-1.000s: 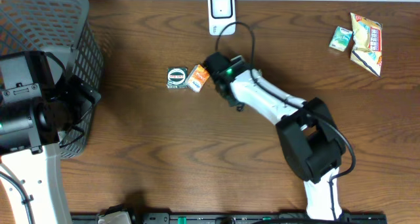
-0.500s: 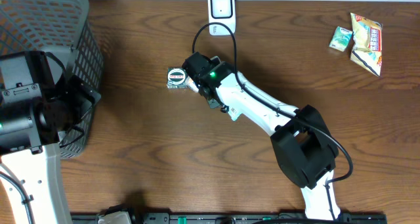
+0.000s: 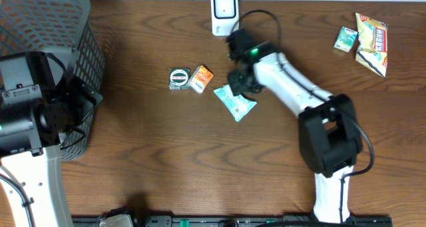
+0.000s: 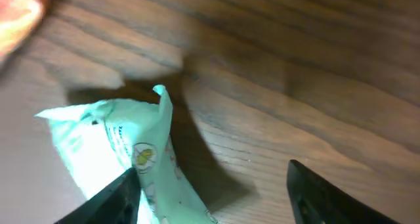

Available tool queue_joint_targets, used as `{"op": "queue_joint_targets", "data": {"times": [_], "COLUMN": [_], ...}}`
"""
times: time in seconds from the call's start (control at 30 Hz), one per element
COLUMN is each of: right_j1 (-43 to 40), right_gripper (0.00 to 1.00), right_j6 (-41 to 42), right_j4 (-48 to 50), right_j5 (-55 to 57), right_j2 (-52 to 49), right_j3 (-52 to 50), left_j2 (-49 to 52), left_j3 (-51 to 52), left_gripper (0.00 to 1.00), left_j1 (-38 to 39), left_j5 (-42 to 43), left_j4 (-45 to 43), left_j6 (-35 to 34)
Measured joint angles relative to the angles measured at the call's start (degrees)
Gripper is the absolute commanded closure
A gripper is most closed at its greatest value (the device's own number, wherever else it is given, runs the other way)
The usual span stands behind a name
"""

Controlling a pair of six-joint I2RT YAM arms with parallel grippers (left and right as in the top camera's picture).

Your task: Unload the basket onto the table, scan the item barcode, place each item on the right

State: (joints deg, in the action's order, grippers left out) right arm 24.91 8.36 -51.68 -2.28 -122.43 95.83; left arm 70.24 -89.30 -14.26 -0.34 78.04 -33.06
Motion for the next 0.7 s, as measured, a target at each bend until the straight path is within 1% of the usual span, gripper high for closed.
{"op": "queue_joint_targets", "data": {"times": [0.03, 0.17, 0.27, 0.3, 0.37, 0.4, 0.43, 0.47, 0.7], "right_j1": [-1.2, -4.0, -4.0, -3.8, -3.7, -3.6, -3.6, -3.6, -3.5], "right_gripper": [0.3, 0.32, 0.38, 0.51, 0.69, 0.84, 0.94, 0.99, 0.99], "right_j6": [-1.1, -5.9, -7.4, -7.9, -8.7, -8.8, -8.8, -9.0, -7.7], "right_j4": [0.2, 1.8, 4.2, 4.8, 5.6, 6.3, 6.4, 6.7, 6.4], "right_j5": [-2.9, -13.3, -16.9, -17.7, -18.6, -19.3, -19.7, -20.8, -21.6], "right_j2": [0.0, 0.0, 0.0, 0.0, -0.1, -0.1, -0.1, -0.1, -0.1], "right_j3": [0.0, -2.5, -5.6, -6.4, -7.6, -8.3, -8.5, -8.7, -7.4], "left_j2": [0.0, 0.0, 0.0, 0.0, 0.0, 0.0, 0.0, 0.0, 0.0], "left_j3": [0.0, 0.0, 0.0, 0.0, 0.0, 0.0, 0.0, 0.0, 0.0], "left_gripper": [0.02, 0.02, 0.02, 0.02, 0.02, 0.03, 0.02, 0.02, 0.02], "left_j1": [0.0, 0.0, 0.0, 0.0, 0.0, 0.0, 0.0, 0.0, 0.0], "left_j5": [0.0, 0.0, 0.0, 0.0, 0.0, 0.0, 0.0, 0.0, 0.0], "left_j4": [0.0, 0.0, 0.0, 0.0, 0.0, 0.0, 0.0, 0.0, 0.0], "left_j6": [0.0, 0.0, 0.0, 0.0, 0.0, 0.0, 0.0, 0.0, 0.0]}}
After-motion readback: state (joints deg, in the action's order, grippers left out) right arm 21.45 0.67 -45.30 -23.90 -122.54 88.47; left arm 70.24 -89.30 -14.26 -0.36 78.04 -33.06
